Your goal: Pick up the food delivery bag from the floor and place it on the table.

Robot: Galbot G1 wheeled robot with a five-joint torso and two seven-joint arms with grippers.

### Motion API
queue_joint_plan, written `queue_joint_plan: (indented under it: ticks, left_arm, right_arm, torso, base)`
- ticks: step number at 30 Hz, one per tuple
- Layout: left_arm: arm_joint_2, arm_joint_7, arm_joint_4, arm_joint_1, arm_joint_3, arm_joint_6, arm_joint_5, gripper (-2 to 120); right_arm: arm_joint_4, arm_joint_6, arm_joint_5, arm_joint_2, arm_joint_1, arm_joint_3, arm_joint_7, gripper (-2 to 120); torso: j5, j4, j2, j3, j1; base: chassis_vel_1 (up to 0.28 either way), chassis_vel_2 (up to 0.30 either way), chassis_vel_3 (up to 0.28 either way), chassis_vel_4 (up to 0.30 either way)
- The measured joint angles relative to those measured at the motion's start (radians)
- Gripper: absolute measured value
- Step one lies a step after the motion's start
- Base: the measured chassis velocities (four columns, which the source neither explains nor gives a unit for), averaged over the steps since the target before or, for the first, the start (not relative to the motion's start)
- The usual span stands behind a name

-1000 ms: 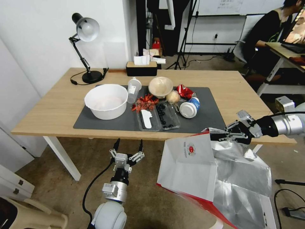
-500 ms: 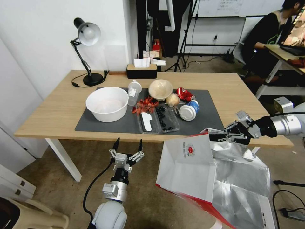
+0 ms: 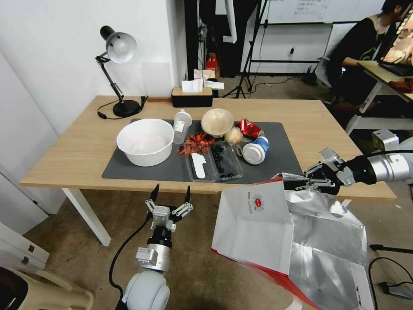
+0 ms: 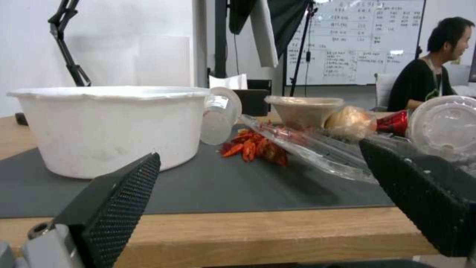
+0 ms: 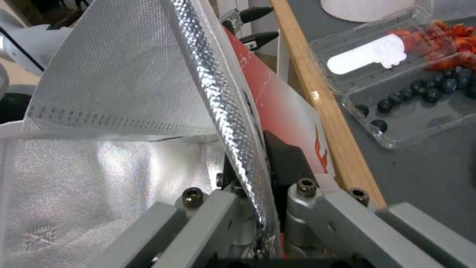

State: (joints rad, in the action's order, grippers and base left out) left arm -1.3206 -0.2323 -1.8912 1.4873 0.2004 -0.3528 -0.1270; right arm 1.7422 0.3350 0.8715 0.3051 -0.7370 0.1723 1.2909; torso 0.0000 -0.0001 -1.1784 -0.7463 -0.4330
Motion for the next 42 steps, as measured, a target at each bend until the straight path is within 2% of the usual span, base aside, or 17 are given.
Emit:
queue_joint_plan:
  ticks: [18, 24, 33, 37, 40, 42]
  left_arm:
    - [0.006, -0.002, 0.001, 0.002, 0.008, 0.003, -0.007, 100]
    - [0.022, -0.002, 0.002, 0.012, 0.020, 0.001, -0.015, 100]
    - [0.031, -0.002, 0.000, 0.015, 0.022, 0.001, -0.022, 100]
    - [0.037, -0.002, -0.004, 0.028, 0.033, 0.003, -0.024, 100]
    - [0.041, -0.002, -0.004, 0.030, 0.036, 0.003, -0.025, 100]
    - [0.049, -0.002, -0.005, 0.031, 0.038, 0.001, -0.027, 100]
  right_arm:
    - [-0.010, 0.002, 0.043, -0.026, 0.010, 0.031, -0.005, 0]
    - [-0.030, 0.025, 0.147, -0.065, 0.041, 0.068, -0.027, 0]
    - [-0.034, 0.043, 0.253, -0.072, 0.090, 0.090, -0.077, 0]
    - [-0.062, 0.066, 0.401, -0.076, 0.186, 0.099, -0.136, 0]
    - [-0.070, 0.074, 0.443, -0.081, 0.217, 0.100, -0.154, 0]
    - [-0.083, 0.090, 0.518, -0.091, 0.277, 0.098, -0.189, 0]
  torso:
    - [0.0000, -0.0001, 0.006, 0.004, 0.003]
    - [0.0001, 0.0001, 0.007, 0.004, 0.003]
    - [0.0000, 0.0001, 0.008, 0.005, 0.004]
    - [0.0001, 0.0000, 0.009, 0.005, 0.004]
    - [0.0000, 0.0001, 0.009, 0.005, 0.004]
    - [0.0000, 0.0002, 0.009, 0.005, 0.004]
  base:
    - [0.000, 0.000, 0.000, 0.000]
    - [0.000, 0.000, 0.000, 0.000]
    - [0.000, 0.000, 0.000, 0.000]
    - [0.000, 0.000, 0.000, 0.000]
    - [0.000, 0.000, 0.000, 0.000]
    - [0.000, 0.000, 0.000, 0.000]
